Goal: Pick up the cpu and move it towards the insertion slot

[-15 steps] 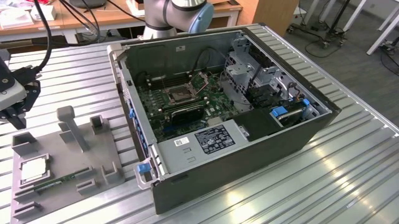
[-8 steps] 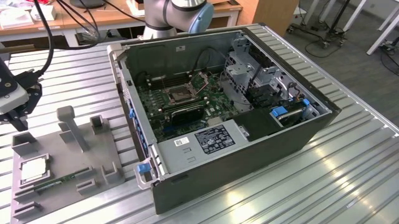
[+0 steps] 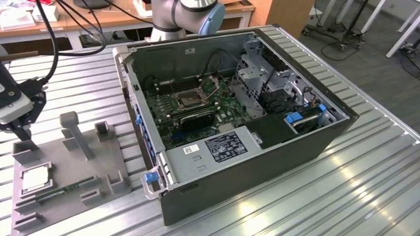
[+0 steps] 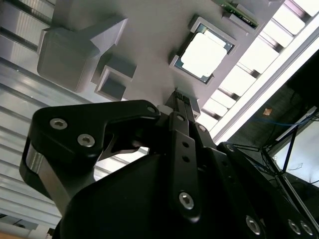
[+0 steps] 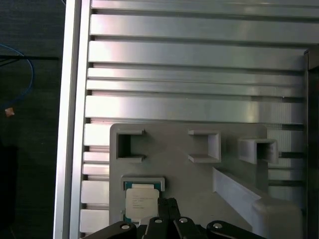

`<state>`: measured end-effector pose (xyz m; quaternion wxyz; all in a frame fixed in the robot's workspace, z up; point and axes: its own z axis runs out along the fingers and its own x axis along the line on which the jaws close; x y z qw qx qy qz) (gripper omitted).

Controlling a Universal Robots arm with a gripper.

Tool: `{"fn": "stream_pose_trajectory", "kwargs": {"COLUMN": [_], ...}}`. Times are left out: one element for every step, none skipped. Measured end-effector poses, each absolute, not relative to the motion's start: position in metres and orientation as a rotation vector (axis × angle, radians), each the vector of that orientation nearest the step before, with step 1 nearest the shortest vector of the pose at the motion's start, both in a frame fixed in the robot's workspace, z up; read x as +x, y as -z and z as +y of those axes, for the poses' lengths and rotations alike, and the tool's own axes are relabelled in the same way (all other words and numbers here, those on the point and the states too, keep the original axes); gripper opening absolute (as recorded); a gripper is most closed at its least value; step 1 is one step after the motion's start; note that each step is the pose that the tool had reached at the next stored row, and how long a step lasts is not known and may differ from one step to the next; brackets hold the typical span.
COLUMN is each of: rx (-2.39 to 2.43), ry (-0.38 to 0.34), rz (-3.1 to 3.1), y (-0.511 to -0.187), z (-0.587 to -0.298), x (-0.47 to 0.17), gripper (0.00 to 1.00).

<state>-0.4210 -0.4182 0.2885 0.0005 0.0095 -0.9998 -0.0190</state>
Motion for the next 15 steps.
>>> {"fn": "stream_pose_trajectory", "kwargs": {"rx": [0.03, 0.03, 0.03, 0.03, 0.03, 0.03, 0.03, 0.03, 0.03, 0.03, 0.03, 0.03, 0.03, 0.03, 0.03], "ry": [0.06, 0.06, 0.06, 0.06, 0.06, 0.06, 0.06, 0.06, 0.06, 0.06, 0.06, 0.06, 0.06, 0.06, 0.06], "rz": [-3.14, -3.14, -3.14, -3.14, -3.14, -3.14, -3.14, -3.14, -3.14, -3.14, -3.14, -3.14, -3.14, -3.14, -3.14], "y": [-0.2883, -0.2881, -0.288, -0.288, -0.2879, -0.2879, -0.2878, -0.2878, -0.2877, -0.2877, -0.2877, -0.2876, -0.2875, -0.2873, -0.2872], "z": [-0.4183, -0.4184, -0.4186, -0.419, -0.4194, -0.4199, -0.4204, -0.4209, -0.4215, -0.4219, -0.422, -0.422, -0.4221, -0.4222, -0.4222], "x": [-0.421, -0.421, -0.4209, -0.421, -0.421, -0.4209, -0.421, -0.421, -0.421, -0.421, -0.421, -0.421, -0.4211, -0.4214, -0.422], "gripper": [0.11, 0.11, 0.11, 0.11, 0.11, 0.11, 0.11, 0.11, 0.11, 0.11, 0.11, 0.11, 0.11, 0.11, 0.11]}}
